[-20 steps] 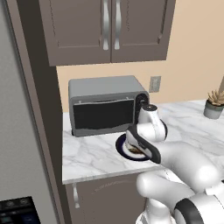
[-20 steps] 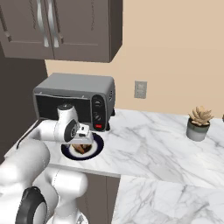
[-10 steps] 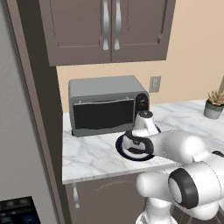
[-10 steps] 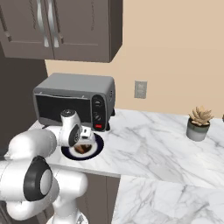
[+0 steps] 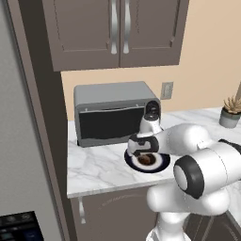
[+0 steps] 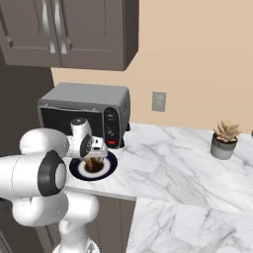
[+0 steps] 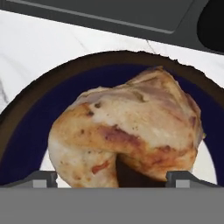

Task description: Place the chicken drumstick on the counter behind the older chicken drumstick on the same shelf of the fridge to maintain FIFO order. Close the fridge door when finished.

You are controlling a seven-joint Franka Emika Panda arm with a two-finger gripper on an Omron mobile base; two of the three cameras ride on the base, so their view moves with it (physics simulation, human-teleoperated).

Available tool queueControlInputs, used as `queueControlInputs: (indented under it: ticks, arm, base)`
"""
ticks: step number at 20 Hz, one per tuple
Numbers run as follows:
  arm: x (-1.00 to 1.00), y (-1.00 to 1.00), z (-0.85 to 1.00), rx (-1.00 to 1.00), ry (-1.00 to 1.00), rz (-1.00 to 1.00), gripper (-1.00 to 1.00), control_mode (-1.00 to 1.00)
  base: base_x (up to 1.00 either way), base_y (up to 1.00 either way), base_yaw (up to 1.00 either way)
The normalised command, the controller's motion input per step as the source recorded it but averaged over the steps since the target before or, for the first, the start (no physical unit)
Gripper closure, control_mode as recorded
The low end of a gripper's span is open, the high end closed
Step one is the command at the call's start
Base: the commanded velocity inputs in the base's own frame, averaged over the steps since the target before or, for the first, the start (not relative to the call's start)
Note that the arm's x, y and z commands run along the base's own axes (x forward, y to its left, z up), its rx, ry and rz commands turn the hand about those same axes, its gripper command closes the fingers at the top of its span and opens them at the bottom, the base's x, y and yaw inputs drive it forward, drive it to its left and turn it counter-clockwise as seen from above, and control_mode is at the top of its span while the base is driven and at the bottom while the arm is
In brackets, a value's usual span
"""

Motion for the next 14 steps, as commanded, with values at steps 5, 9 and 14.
queueControlInputs:
  ticks: [5,9,14]
  arm:
    - [-0.87,0.03,-0.35,0.0,-0.22,0.0,-1.0,-1.0]
    - [0.12,0.08,-0.3,0.0,-0.09,0.0,-1.0,-1.0]
    - [0.35,0.0,-0.33,0.02,-0.02,0.0,-1.0,-1.0]
  base:
    - [0.0,0.0,0.0]
    - [0.0,0.0,0.0]
    - [0.0,0.0,0.0]
